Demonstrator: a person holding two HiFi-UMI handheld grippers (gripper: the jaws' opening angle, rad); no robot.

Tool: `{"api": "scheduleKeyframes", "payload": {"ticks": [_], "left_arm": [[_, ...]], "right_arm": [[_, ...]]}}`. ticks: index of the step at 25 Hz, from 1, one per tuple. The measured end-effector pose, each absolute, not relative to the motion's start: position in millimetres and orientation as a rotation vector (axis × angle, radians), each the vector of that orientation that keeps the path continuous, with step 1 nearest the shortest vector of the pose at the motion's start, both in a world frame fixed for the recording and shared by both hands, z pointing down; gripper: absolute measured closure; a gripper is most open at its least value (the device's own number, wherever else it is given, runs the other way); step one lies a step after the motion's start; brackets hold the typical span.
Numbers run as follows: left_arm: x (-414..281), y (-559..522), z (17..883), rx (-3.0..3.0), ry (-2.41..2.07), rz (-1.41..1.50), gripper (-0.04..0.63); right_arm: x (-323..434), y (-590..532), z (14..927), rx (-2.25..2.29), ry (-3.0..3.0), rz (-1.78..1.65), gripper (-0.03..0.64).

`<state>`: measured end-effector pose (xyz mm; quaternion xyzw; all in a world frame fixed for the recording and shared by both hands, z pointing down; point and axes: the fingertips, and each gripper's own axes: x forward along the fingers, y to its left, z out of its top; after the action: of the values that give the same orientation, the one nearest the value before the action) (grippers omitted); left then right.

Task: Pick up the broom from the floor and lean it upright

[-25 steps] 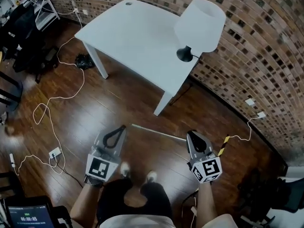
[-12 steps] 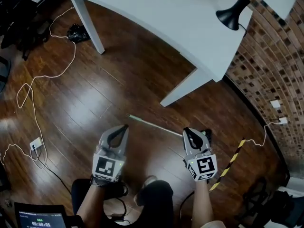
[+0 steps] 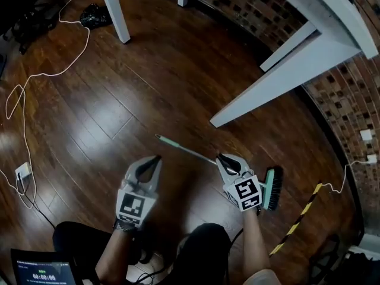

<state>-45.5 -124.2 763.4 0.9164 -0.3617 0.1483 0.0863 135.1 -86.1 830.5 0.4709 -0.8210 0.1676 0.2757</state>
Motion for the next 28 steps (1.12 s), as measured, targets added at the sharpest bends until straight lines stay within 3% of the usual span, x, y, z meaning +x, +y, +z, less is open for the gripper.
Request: {"api": "scheduleKeyframes", "payload": {"ticks": [5,9,20,28], "left_arm": [[-54.9,-110.5,816.6,2.712,-1.107,0.462,0.595],[-61.6,-95.3,847.7,2.676,-1.12,0.478,0.595],[-62.1,-73.2,850.6,2.687,-1.055,0.436,0.595],[-65.1,-80.8,842.7,2.684,-1.089,0.396,0.595]], "right_arm": [[112.7,-83.6,937.7,0.878,-2.175,0.496,0.512],[98.2,-88.2,999.5,0.71,-2.088,0.491,0.505],[84.5,-106.4,1071.1,0.463,-1.837,0.44,0.476],[70.8,-106.2,1080.4,0.385,-1.78,0.489,0.495]]}}
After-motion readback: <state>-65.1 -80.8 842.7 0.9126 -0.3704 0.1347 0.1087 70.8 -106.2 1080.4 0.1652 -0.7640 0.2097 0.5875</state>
